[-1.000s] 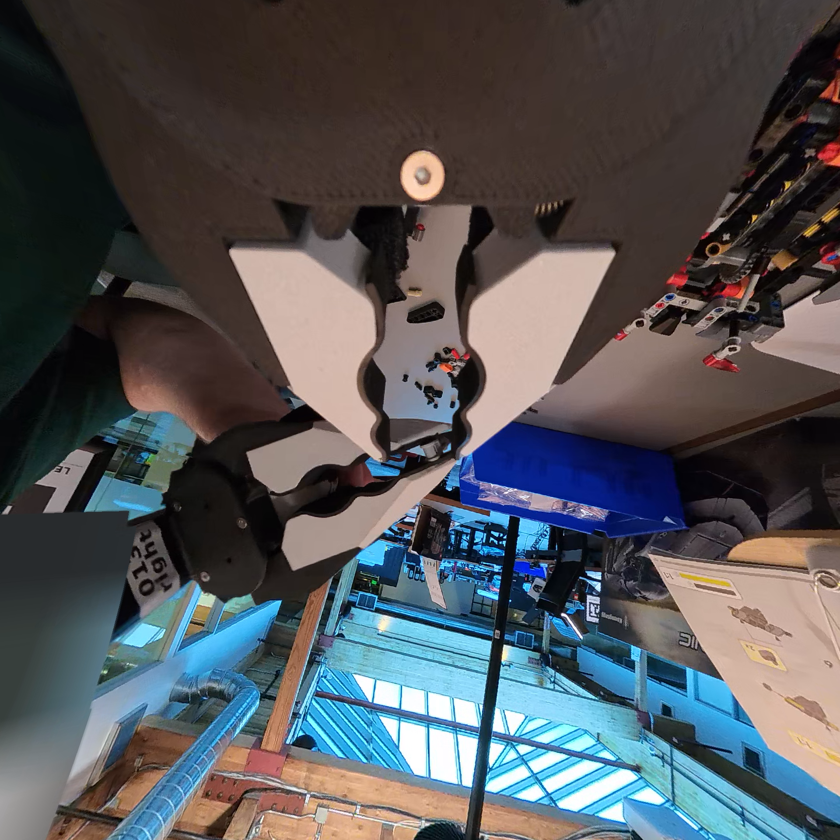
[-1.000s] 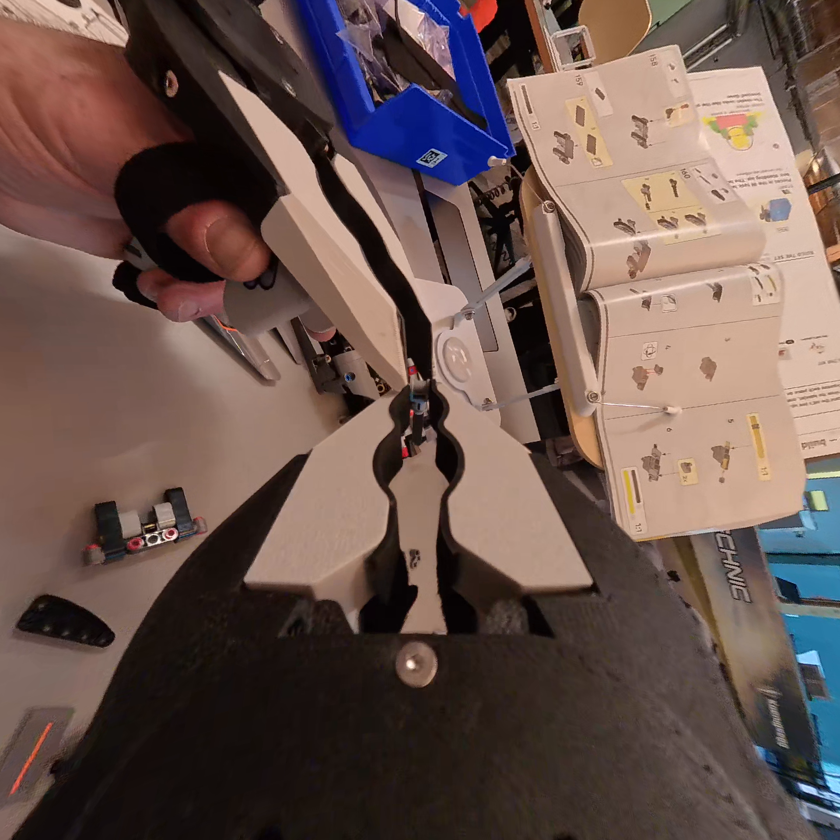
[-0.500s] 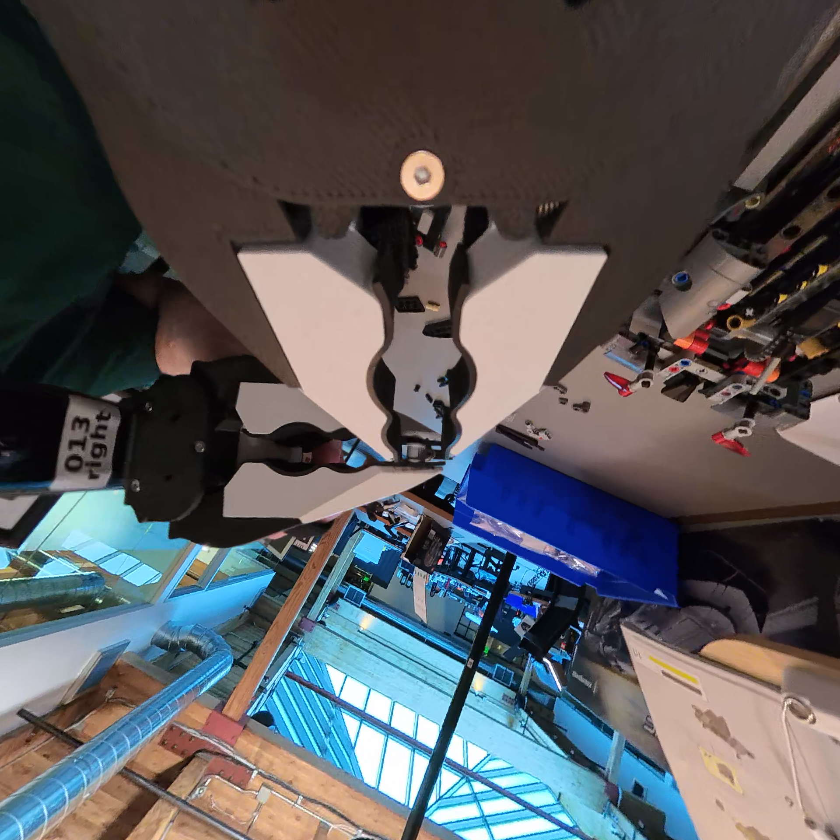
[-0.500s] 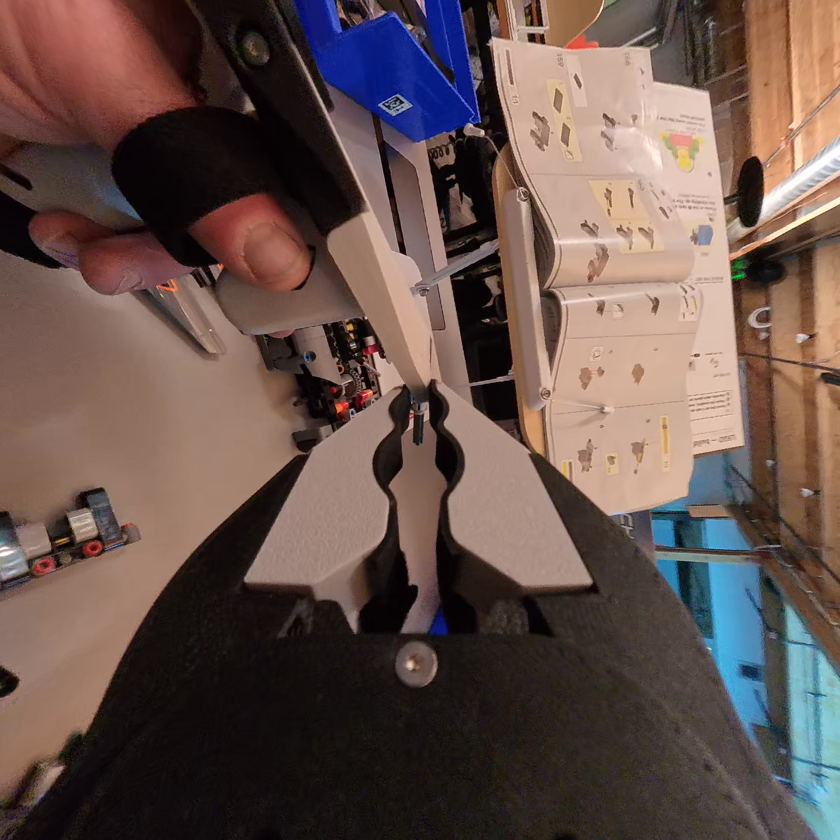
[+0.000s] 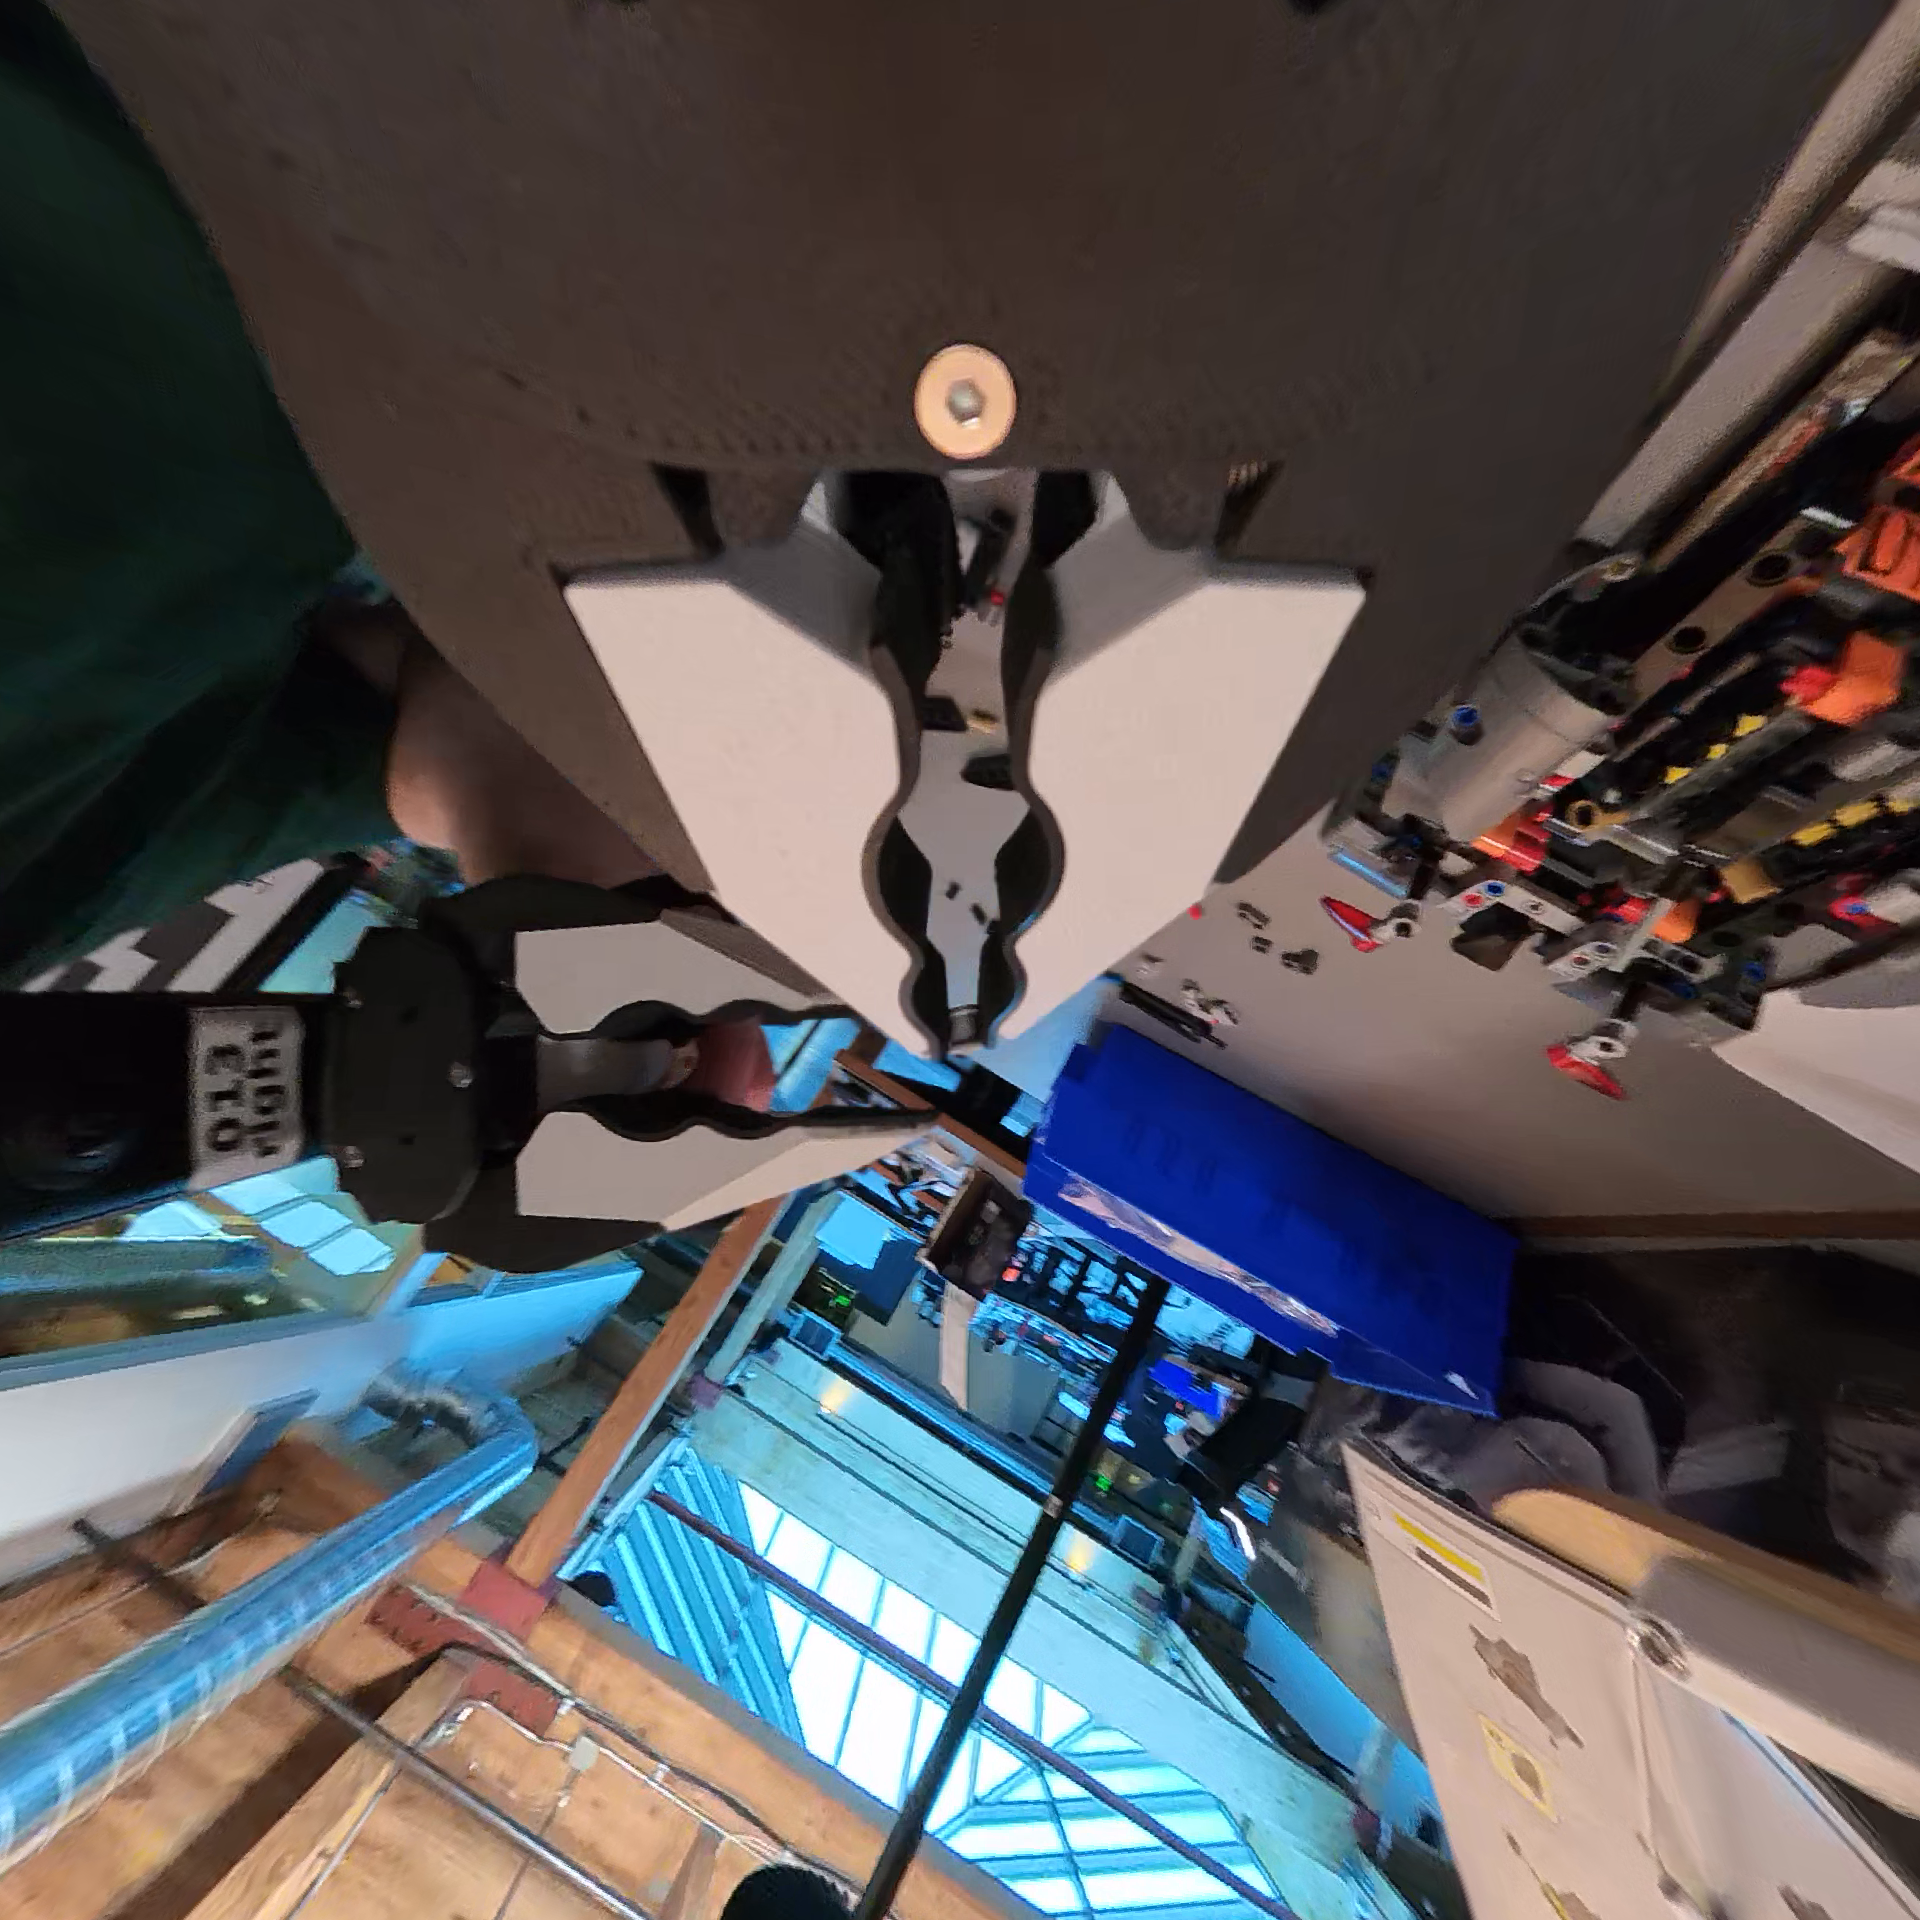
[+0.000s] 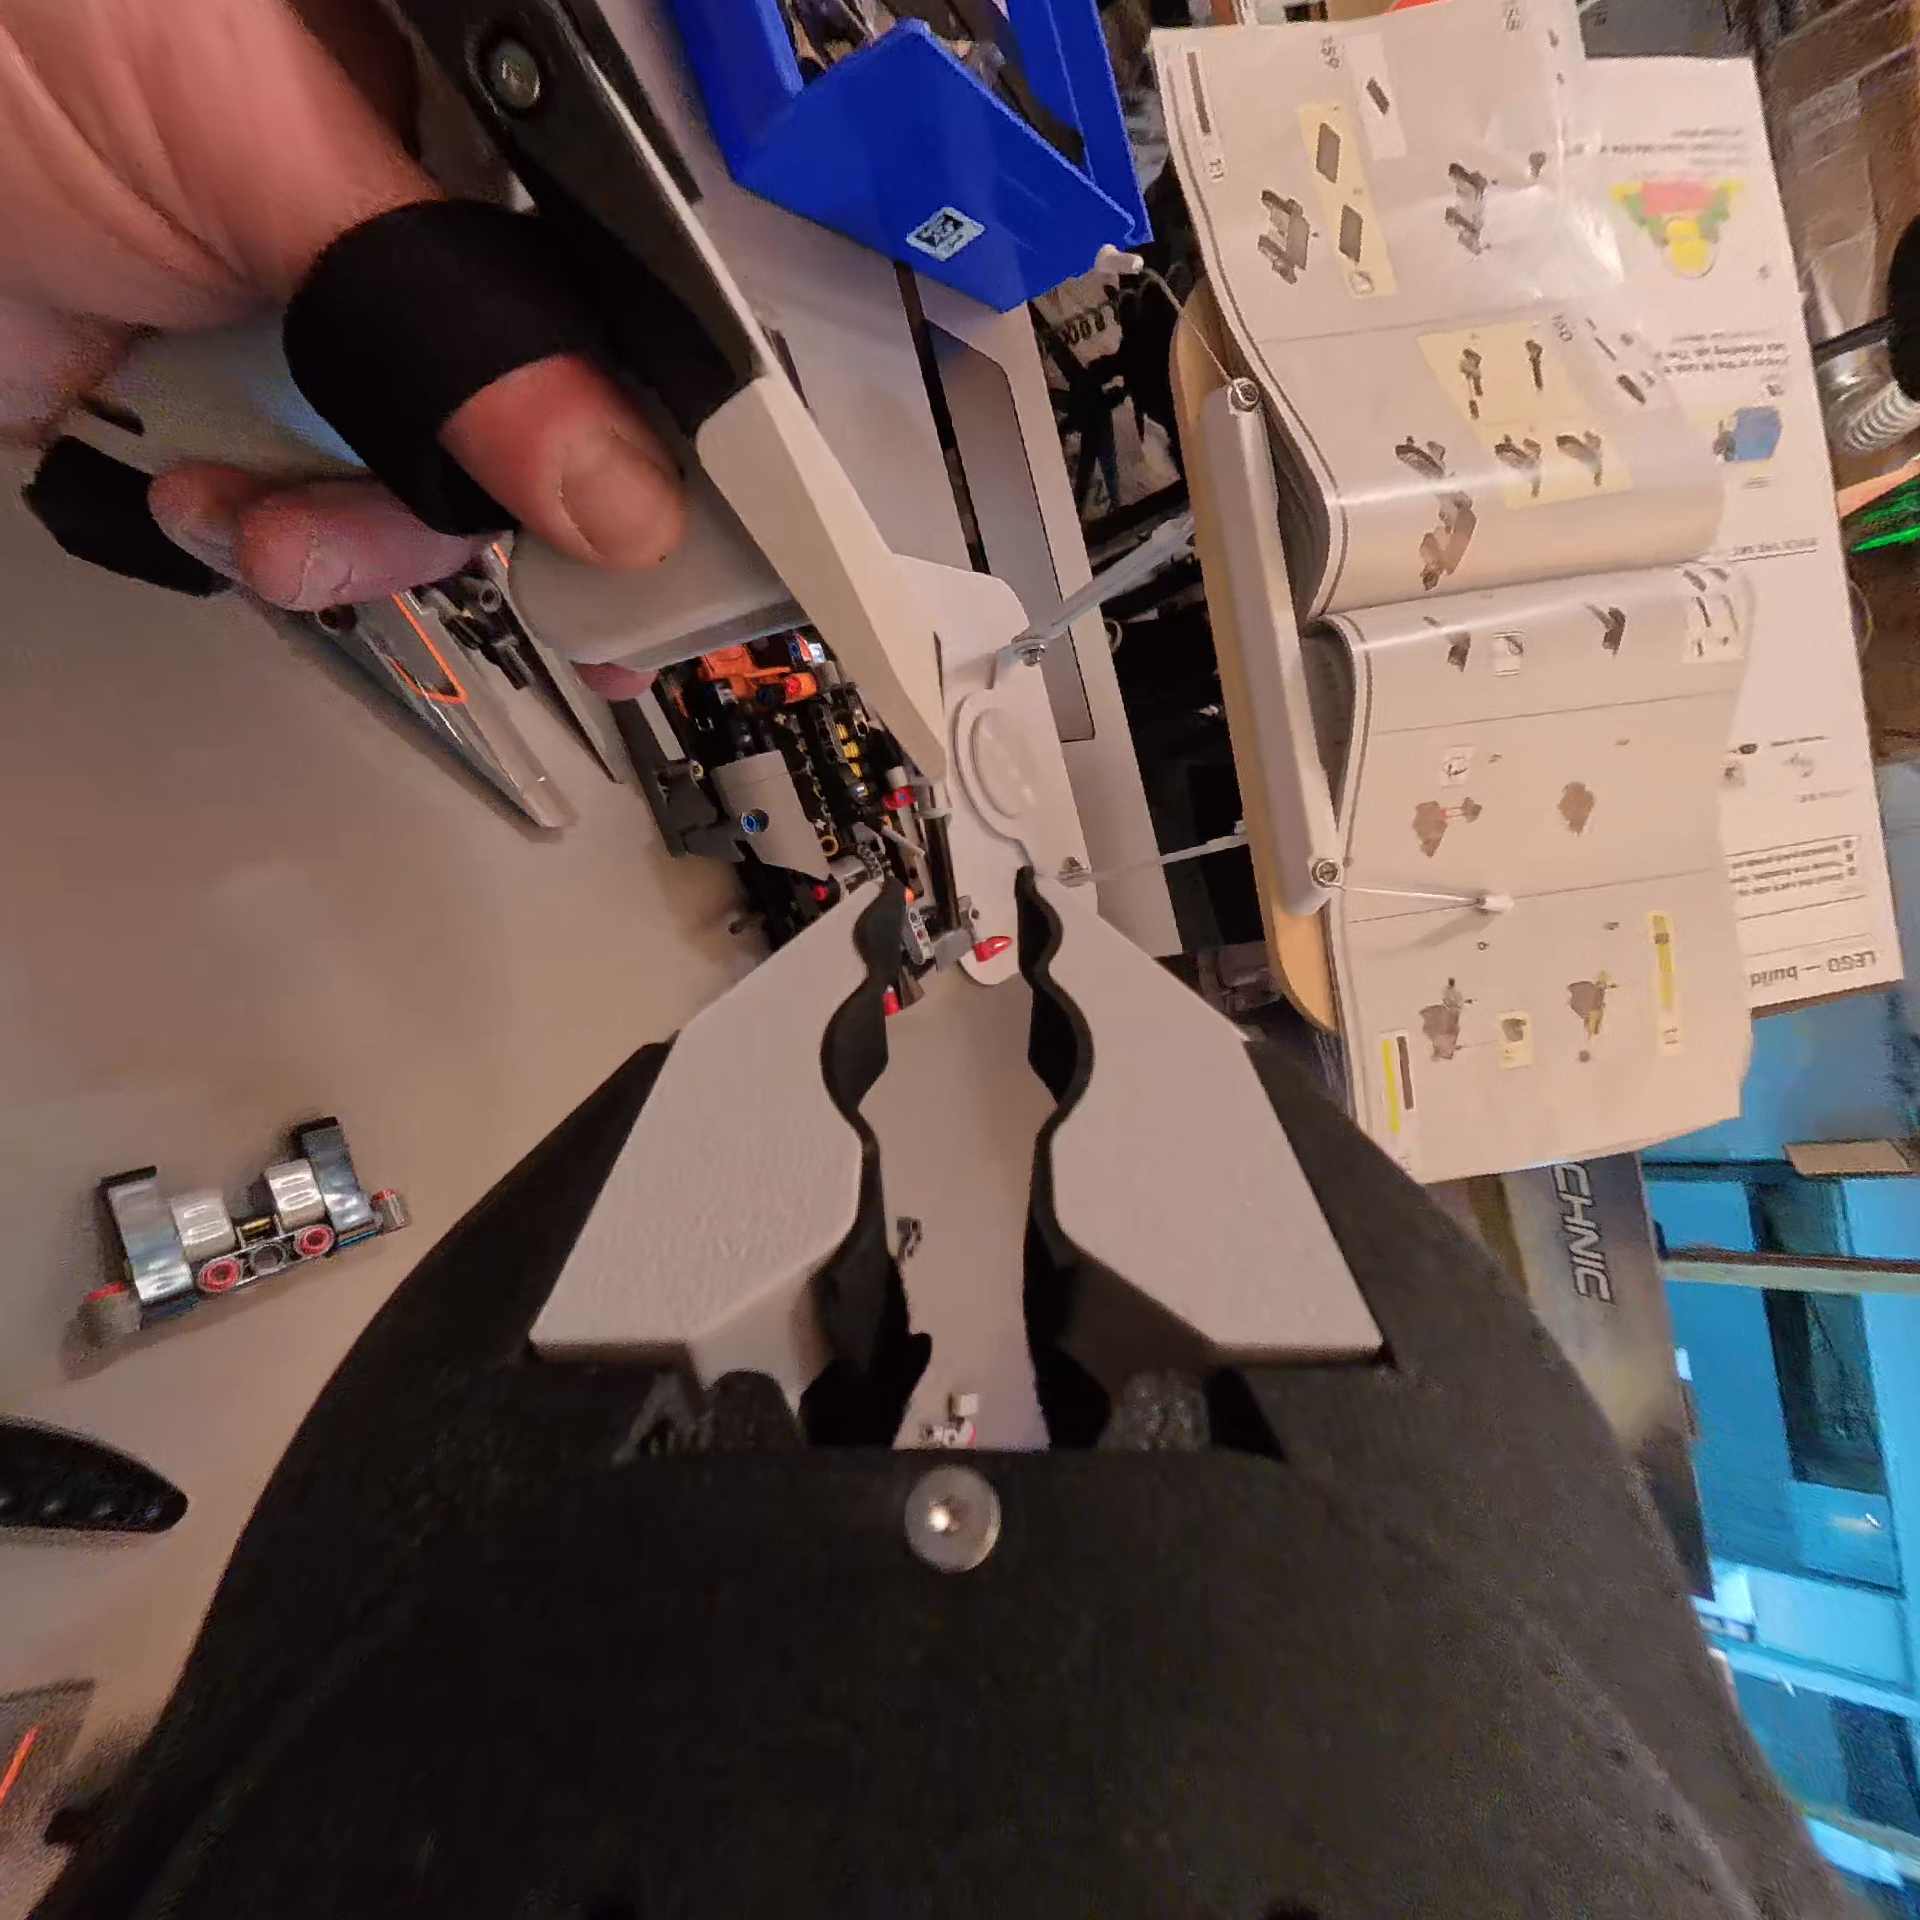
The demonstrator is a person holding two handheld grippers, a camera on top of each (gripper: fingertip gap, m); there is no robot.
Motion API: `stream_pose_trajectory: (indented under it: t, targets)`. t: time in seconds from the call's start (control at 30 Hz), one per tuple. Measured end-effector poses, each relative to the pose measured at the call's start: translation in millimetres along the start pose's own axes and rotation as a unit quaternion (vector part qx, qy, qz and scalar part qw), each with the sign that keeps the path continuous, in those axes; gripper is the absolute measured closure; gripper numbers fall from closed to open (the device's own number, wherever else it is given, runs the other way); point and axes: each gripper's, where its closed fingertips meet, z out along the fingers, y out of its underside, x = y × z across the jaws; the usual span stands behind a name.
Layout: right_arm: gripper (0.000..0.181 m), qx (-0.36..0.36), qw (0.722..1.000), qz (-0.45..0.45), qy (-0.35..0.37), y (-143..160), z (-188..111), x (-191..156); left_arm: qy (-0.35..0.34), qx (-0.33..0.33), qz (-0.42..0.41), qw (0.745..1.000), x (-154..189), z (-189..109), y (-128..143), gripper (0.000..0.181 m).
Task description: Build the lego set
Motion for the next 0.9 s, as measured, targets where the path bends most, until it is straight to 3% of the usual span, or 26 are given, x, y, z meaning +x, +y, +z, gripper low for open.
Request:
stream_pose_trajectory:
  t: [0.37, 0.77, 0.9]
  targets:
    - [0.18, 0.022, 0.998, 0.011, -0.05, 2.2, -0.6, -12.3, 0.066, -0.025, -0.045, 0.996, 11.6, 5.2, 9.6, 0.177]
    - [0.179, 0.039, 0.996, 0.073, -0.037, 0.7, -4.4, -12.6, 0.067, -0.025, -0.032, 0.997, 13.6, 6.1, 9.1, 0.177]
    - [0.17, 0.048, 0.993, 0.101, -0.032, 7.4, -17.6, -2.0, 0.063, -0.026, -0.032, 0.997, 10.6, 2.9, 7.5, 0.177]
